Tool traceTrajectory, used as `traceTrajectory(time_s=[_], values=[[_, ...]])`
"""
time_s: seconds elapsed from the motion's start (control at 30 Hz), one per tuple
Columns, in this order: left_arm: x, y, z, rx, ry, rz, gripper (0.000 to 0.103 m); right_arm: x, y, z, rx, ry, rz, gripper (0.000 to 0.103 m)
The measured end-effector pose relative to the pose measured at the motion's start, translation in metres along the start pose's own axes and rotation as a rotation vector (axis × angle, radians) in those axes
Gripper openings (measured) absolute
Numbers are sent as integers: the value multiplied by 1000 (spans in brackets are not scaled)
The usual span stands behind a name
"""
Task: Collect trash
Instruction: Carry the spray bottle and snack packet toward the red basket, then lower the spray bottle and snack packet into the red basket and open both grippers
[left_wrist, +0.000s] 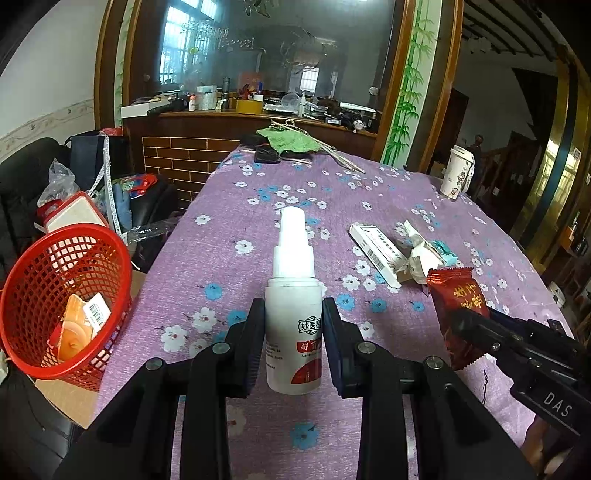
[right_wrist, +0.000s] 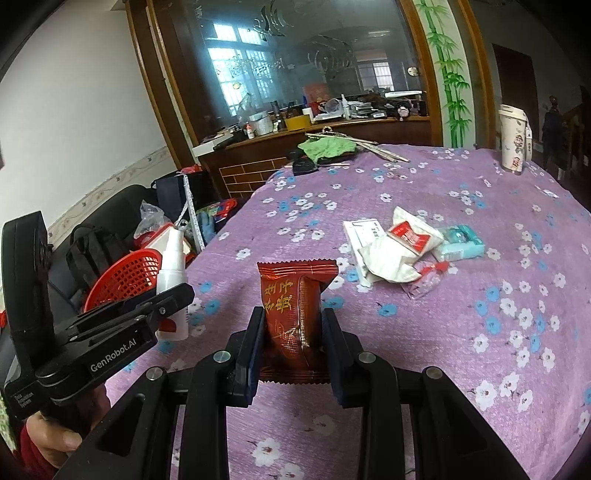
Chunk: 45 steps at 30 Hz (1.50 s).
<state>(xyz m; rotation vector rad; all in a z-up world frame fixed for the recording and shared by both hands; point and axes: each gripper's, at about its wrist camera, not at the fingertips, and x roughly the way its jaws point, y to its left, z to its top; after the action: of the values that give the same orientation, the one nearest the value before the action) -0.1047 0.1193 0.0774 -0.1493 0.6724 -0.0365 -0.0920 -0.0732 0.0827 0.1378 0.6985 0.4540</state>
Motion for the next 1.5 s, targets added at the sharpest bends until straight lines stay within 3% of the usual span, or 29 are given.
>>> traceTrajectory(time_s=[0.33, 0.7, 0.93, 1.17, 1.2, 1.27, 1.3, 1.5], values=[[-30, 48, 14, -65, -59, 62, 29, 13, 33, 19, -49, 34, 66, 33], [-59, 143, 26, -179, -89, 168, 29, 46, 105, 46, -131, 111, 198, 33], [-57, 209, 19, -240, -45, 236, 29, 89, 171, 63, -188, 165, 284, 33], [-42, 241, 11, -264, -2, 281, 29, 145, 219, 65, -184, 245, 355, 34], [-42, 244, 11, -270, -1, 288, 30, 152, 224, 65, -180, 255, 360, 34], [-43, 251, 11, -296, -5, 283, 57, 168, 233, 64, -173, 283, 381, 35], [-44, 252, 11, -303, -11, 281, 61, 171, 235, 64, -173, 281, 383, 38], [-53, 245, 13, -291, -37, 269, 64, 154, 210, 70, -144, 230, 353, 44]])
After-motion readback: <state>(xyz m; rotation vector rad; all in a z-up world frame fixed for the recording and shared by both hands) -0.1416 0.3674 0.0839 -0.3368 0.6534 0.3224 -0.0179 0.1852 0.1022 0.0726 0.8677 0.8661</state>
